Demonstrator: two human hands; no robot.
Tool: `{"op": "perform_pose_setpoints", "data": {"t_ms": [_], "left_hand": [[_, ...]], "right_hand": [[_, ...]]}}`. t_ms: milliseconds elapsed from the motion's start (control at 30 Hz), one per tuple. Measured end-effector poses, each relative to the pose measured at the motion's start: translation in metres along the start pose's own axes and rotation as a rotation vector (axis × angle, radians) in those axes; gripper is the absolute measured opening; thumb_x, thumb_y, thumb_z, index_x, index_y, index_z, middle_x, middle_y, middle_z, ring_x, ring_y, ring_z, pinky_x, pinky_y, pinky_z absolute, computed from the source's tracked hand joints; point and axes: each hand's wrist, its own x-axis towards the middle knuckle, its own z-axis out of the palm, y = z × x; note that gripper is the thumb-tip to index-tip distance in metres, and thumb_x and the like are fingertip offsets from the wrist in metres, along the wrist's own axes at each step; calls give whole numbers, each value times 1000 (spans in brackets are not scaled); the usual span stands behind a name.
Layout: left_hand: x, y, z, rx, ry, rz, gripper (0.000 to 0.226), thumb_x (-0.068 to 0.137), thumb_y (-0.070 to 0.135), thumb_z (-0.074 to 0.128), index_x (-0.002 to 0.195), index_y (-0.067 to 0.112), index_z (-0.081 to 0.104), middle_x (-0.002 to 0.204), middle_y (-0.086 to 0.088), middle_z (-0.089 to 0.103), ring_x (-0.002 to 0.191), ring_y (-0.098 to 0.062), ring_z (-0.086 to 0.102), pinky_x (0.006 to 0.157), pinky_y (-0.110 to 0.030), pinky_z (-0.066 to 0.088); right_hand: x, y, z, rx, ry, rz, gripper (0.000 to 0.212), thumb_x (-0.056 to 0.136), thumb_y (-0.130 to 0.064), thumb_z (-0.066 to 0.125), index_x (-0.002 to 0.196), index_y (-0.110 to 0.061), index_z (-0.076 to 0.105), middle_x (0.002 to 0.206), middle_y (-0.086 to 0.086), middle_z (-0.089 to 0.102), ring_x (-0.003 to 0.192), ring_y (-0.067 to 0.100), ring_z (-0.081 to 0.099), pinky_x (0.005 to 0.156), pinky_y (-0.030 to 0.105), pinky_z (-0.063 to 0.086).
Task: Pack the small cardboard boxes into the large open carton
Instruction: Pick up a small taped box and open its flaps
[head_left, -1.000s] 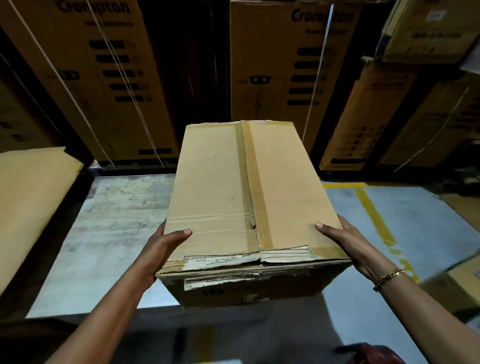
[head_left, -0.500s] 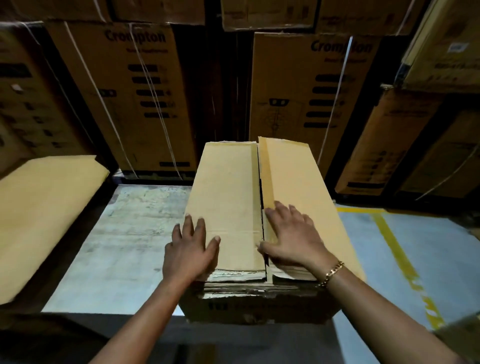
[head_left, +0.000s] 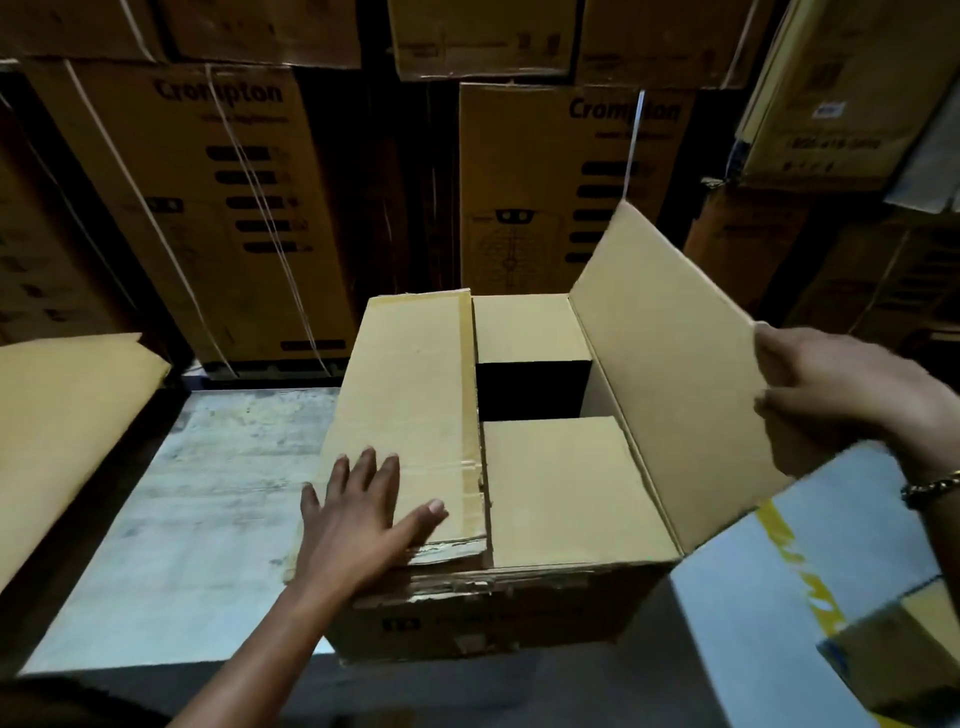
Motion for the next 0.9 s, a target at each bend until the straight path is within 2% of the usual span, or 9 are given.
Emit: {"op": "perform_pose_setpoints", "data": {"t_ms": [133,200,267,333,433,533,667,767,900], "left_hand": [[-4,25,0,19,-36,108,114,66,102,0,160,40,13,171,5,0,157,-20,-2,123,-61,2],[-5,39,1,32,-47,155,119,62,104,-1,160,39,14,171,6,0,157,-20,-1,123,-61,3],[-5,50,3,55,-60,190,122,60,104,1,161,38,13,171,5,-1,157,-21,-3,122,-62,3],[-5,57,5,73,-76,215,126,57,106,5,161,36,10,171,5,-3,157,-22,-4,122,-62,1],[-5,59,8,96,-88,233,125,60,107,13,162,35,8,171,4,-4,157,-22,-5,122,-63,1],[-7,59,6,89,-35,226,108,71,97,28,160,37,13,171,7,3,157,-19,0,123,-59,4],[-13,55,-2,-60,172,242,83,82,80,43,152,36,41,162,10,36,148,-15,33,120,-50,29],[-19,47,-19,-216,453,279,64,88,68,53,135,27,63,139,7,62,124,-12,61,93,-42,58],[-26,20,-58,-425,747,253,47,96,52,55,124,17,68,116,1,73,89,-10,71,67,-29,62]], "right_hand": [[16,30,48,119,-34,167,99,91,-52,66,161,-9,13,158,17,38,138,36,46,107,45,45],[18,34,77,147,15,231,98,90,-61,62,160,-9,18,158,18,37,138,40,44,105,49,44],[19,34,102,159,43,257,84,90,-63,59,150,-11,35,154,19,39,136,41,43,104,50,42],[20,30,125,171,-20,237,71,89,-65,56,136,-13,48,147,19,46,132,40,46,106,51,42],[17,13,150,315,-187,138,76,93,-64,55,150,-16,43,155,14,45,140,34,45,111,42,38],[9,-23,164,511,-288,-26,71,98,-59,52,152,-13,41,157,10,43,143,29,42,110,36,35],[12,-57,185,524,-171,-107,83,98,-63,47,161,-14,24,168,5,25,152,26,28,118,40,31],[22,-74,190,398,-22,-159,87,92,-73,41,161,-23,23,170,3,20,153,27,26,116,46,33],[37,-97,182,275,81,-266,78,94,-70,39,158,-27,31,169,2,24,152,27,27,114,45,33]]}}
